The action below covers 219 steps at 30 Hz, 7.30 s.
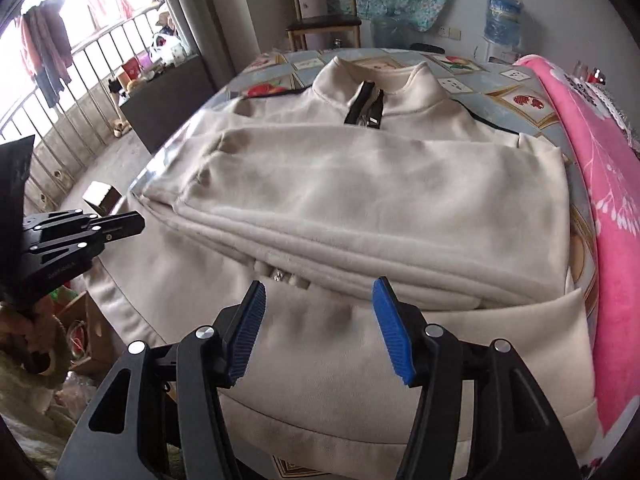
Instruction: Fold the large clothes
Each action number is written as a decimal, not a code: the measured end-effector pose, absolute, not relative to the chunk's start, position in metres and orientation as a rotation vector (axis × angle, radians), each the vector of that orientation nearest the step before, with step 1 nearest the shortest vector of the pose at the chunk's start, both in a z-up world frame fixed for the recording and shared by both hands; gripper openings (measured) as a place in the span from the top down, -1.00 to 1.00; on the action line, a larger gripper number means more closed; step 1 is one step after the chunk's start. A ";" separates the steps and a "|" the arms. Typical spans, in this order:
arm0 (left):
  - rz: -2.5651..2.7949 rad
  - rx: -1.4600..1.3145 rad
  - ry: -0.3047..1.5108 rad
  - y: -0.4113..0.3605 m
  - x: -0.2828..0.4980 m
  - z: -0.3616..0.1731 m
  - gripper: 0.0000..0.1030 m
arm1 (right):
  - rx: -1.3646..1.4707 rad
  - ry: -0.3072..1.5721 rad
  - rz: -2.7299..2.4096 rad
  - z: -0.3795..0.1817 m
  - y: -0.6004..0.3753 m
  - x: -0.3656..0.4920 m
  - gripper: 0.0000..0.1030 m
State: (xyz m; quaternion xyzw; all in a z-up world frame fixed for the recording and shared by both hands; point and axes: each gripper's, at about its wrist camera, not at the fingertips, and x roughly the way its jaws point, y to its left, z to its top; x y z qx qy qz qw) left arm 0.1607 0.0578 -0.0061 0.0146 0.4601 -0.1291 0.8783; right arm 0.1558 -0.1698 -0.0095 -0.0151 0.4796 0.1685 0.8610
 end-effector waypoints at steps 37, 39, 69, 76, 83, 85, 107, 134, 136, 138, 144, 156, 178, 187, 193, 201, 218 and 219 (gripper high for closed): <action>-0.258 0.168 1.170 -0.051 0.470 -0.006 0.31 | 0.060 1.329 0.235 -0.030 -0.238 0.467 0.11; -0.283 0.188 1.158 -0.050 0.454 -0.004 0.31 | 0.048 1.325 0.253 -0.028 -0.238 0.453 0.42; -0.285 0.154 1.146 -0.023 0.426 -0.025 0.30 | -0.243 1.204 0.332 -0.003 -0.208 0.336 0.56; -0.321 0.208 1.096 -0.019 0.409 -0.029 0.30 | -0.026 1.044 0.511 0.073 -0.217 0.339 0.40; -0.324 0.217 1.080 -0.018 0.406 -0.027 0.30 | 0.065 1.144 0.513 0.012 -0.174 0.388 0.55; -0.329 0.213 1.071 -0.014 0.404 -0.025 0.30 | 0.033 1.216 0.495 -0.022 -0.164 0.393 0.56; -0.502 0.143 1.002 -0.007 0.366 0.015 0.27 | 0.185 1.226 0.500 -0.019 -0.176 0.389 0.56; -0.498 0.170 0.985 -0.021 0.383 0.018 0.71 | 0.250 1.118 0.472 0.019 -0.216 0.342 0.18; -0.478 0.165 1.009 -0.022 0.385 0.012 0.71 | 0.251 1.115 0.446 0.017 -0.212 0.350 0.18; -0.461 0.178 1.060 -0.027 0.388 -0.002 0.71 | 0.228 1.105 0.433 0.014 -0.205 0.359 0.18; -0.467 0.223 1.108 -0.030 0.375 -0.027 0.71 | 0.043 1.242 0.416 -0.044 -0.172 0.366 0.17; -0.570 0.147 1.011 -0.037 0.378 -0.002 0.71 | 0.492 1.193 0.396 -0.009 -0.265 0.346 0.18; -0.493 0.204 1.053 -0.057 0.405 -0.039 0.68 | 0.335 1.249 0.315 -0.060 -0.232 0.396 0.75; -0.528 0.259 1.042 -0.050 0.388 -0.039 0.68 | 0.333 1.253 0.330 -0.053 -0.257 0.362 0.68; -0.525 0.235 1.038 -0.047 0.385 -0.039 0.68 | 0.166 1.062 0.188 0.010 -0.253 0.345 0.61; -0.513 0.195 1.029 -0.044 0.384 -0.040 0.68 | -0.003 1.138 0.290 -0.049 -0.184 0.369 0.61; -0.538 0.071 0.964 -0.021 0.378 -0.019 0.68 | 0.022 1.059 0.337 -0.043 -0.153 0.370 0.58; -0.535 0.067 0.953 -0.021 0.381 -0.016 0.68 | 0.012 1.058 0.342 -0.043 -0.153 0.369 0.57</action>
